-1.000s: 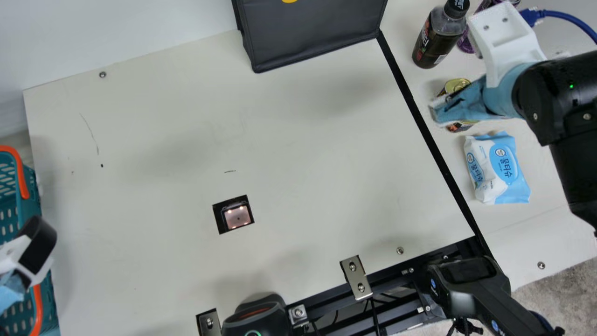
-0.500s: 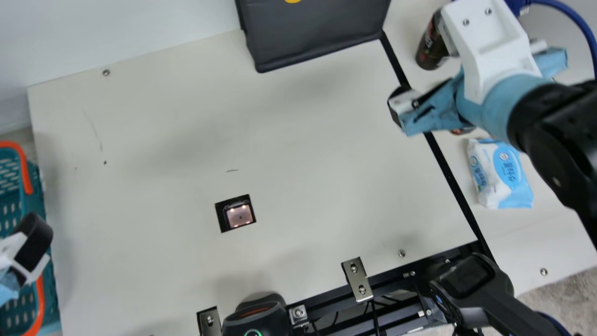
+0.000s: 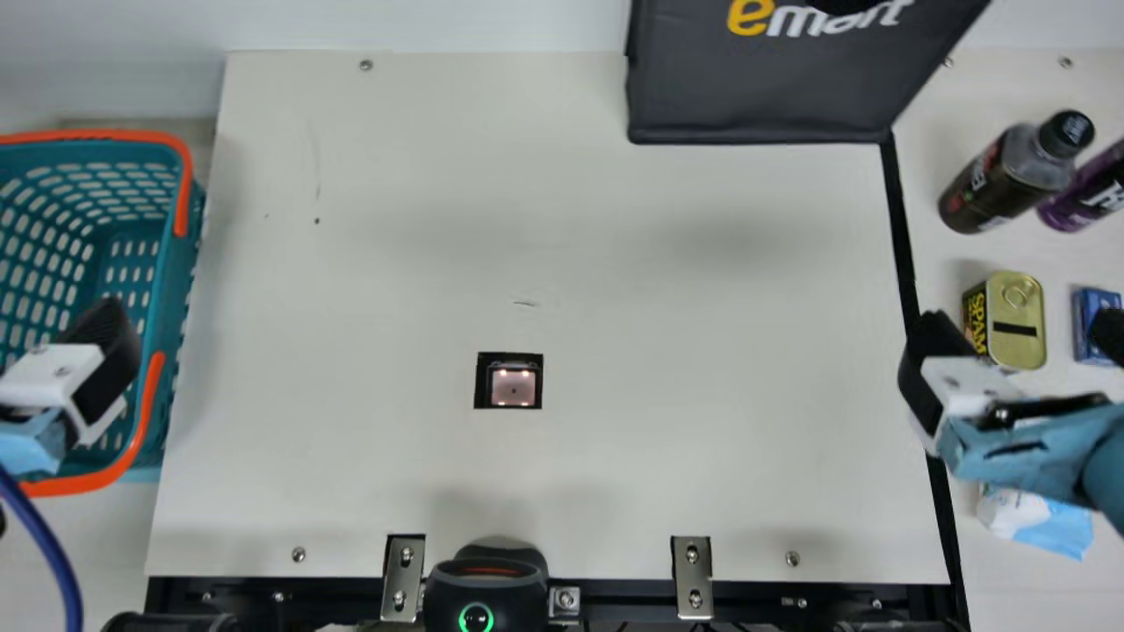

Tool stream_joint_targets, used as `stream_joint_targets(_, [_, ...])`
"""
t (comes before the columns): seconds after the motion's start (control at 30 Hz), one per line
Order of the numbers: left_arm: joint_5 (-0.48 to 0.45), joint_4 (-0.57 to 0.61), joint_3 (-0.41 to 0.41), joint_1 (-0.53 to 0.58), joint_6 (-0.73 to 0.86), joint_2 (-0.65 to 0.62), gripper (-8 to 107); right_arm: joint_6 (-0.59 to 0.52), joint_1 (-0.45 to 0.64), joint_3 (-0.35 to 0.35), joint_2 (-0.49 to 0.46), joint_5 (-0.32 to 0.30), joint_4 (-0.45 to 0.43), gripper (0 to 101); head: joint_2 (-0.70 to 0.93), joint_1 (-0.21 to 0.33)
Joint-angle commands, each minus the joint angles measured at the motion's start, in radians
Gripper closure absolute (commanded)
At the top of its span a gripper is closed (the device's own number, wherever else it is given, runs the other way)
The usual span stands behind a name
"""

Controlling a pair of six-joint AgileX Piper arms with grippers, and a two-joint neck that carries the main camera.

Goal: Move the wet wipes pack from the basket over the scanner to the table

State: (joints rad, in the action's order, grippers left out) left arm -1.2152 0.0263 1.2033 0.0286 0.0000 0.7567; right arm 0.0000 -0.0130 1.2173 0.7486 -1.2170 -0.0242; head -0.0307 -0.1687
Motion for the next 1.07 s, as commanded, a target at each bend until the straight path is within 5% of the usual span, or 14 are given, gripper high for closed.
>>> stream_joint_targets(0.0, [0.000,0.000,0.000,0.000,0.000,0.000,9,0.000,0.000,0.000,0.000,0.000,0.000,6,0.003,0.030])
stream_joint_targets(1.03, [0.000,0.000,0.000,0.000,0.000,0.000,9,0.000,0.002,0.001,-0.012,-0.003,0.008,6,0.003,0.030])
